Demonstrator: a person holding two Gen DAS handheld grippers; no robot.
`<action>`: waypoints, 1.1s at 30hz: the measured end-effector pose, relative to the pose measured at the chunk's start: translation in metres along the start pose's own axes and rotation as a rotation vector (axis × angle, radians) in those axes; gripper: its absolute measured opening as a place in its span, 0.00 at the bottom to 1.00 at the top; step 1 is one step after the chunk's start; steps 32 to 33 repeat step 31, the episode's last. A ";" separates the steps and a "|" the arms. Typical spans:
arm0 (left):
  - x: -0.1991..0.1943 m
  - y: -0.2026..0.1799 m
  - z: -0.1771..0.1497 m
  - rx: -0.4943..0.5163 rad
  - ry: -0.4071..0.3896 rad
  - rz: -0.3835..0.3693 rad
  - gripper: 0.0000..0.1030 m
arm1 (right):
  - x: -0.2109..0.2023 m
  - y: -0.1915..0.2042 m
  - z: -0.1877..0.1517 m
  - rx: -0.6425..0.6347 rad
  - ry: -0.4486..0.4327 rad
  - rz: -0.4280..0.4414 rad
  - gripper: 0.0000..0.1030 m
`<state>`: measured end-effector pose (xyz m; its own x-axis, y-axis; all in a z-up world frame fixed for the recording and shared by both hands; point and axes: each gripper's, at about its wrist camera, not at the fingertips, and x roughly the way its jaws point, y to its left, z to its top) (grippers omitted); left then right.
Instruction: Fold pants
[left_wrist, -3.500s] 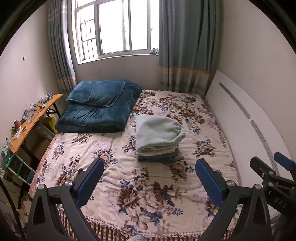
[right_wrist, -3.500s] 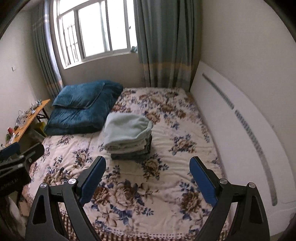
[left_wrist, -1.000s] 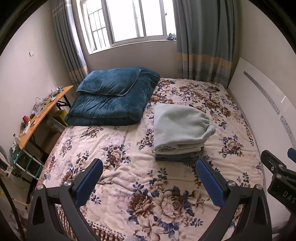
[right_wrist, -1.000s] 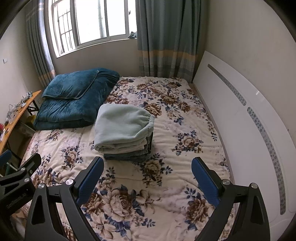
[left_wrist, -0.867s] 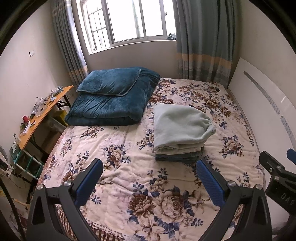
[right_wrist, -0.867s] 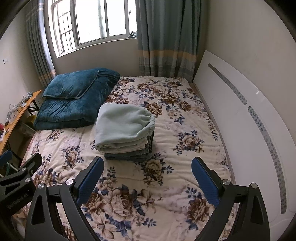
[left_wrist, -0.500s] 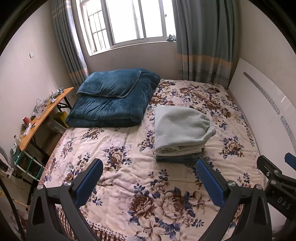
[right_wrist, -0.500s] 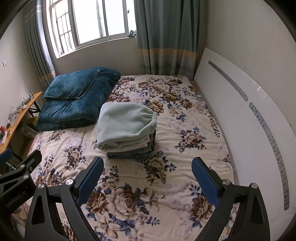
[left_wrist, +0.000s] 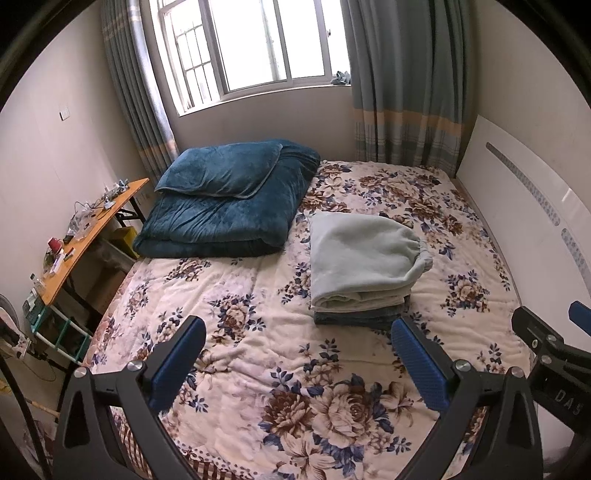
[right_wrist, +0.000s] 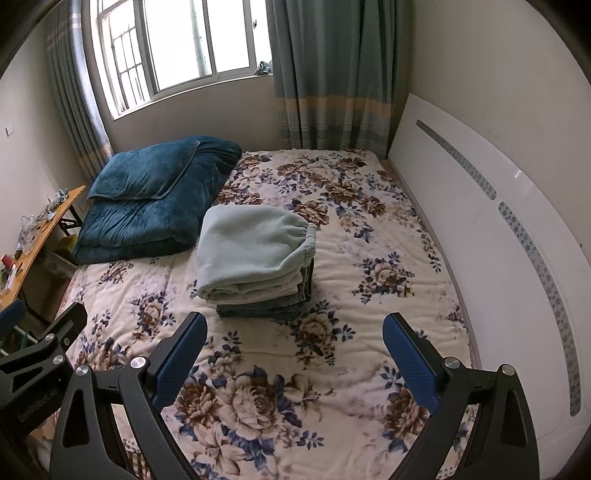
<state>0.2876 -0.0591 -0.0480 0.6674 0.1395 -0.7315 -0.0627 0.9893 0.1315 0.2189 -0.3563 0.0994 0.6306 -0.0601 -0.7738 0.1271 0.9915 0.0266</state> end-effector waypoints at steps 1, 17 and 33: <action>0.000 0.000 0.000 0.001 -0.001 -0.003 1.00 | 0.000 0.001 0.000 0.001 0.003 0.004 0.95; -0.001 0.000 0.002 0.009 -0.003 0.002 1.00 | -0.003 0.003 -0.001 0.000 0.006 0.008 0.95; -0.004 0.004 0.000 -0.004 -0.002 -0.022 1.00 | -0.001 0.003 -0.001 -0.001 0.008 0.010 0.96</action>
